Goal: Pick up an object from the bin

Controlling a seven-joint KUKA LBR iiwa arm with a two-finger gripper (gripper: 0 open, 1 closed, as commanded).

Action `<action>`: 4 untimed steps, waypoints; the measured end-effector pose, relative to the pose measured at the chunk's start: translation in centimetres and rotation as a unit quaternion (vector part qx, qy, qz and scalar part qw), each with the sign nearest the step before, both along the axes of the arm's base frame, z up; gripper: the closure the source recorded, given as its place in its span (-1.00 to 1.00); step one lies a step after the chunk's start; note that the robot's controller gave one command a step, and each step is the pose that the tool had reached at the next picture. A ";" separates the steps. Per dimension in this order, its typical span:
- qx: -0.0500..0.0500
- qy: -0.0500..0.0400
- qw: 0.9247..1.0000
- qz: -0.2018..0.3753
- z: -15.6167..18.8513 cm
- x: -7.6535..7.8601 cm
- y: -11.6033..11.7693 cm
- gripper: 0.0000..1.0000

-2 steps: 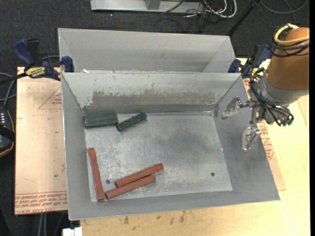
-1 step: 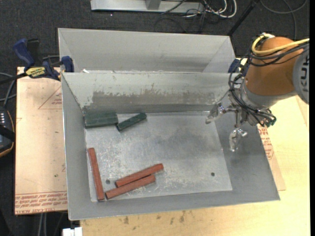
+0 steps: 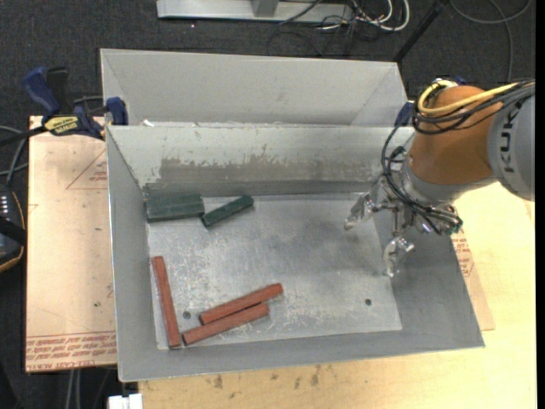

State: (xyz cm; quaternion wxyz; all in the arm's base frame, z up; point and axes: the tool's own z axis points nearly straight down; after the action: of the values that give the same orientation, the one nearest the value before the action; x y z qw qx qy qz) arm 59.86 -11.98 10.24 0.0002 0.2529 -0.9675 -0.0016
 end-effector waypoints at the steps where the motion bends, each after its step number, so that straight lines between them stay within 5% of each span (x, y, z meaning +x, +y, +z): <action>1: -0.001 -0.001 0.997 -0.079 -1.2 -0.2 2.1 -1.00; 2: -0.002 -0.003 0.997 0.082 -2.3 -0.3 4.1 -1.00; 3: 0.000 0.000 0.994 0.107 1.0 -0.7 5.2 -1.00; 4: -0.001 -0.001 0.999 -0.045 2.0 -2.4 7.9 -1.00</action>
Offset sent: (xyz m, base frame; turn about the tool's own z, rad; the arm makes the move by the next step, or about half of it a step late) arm 0.0000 0.0000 0.0000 0.0000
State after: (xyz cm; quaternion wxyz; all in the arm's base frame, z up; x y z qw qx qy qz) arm 57.51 -4.06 12.20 -0.0010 0.2089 -0.9779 -0.0006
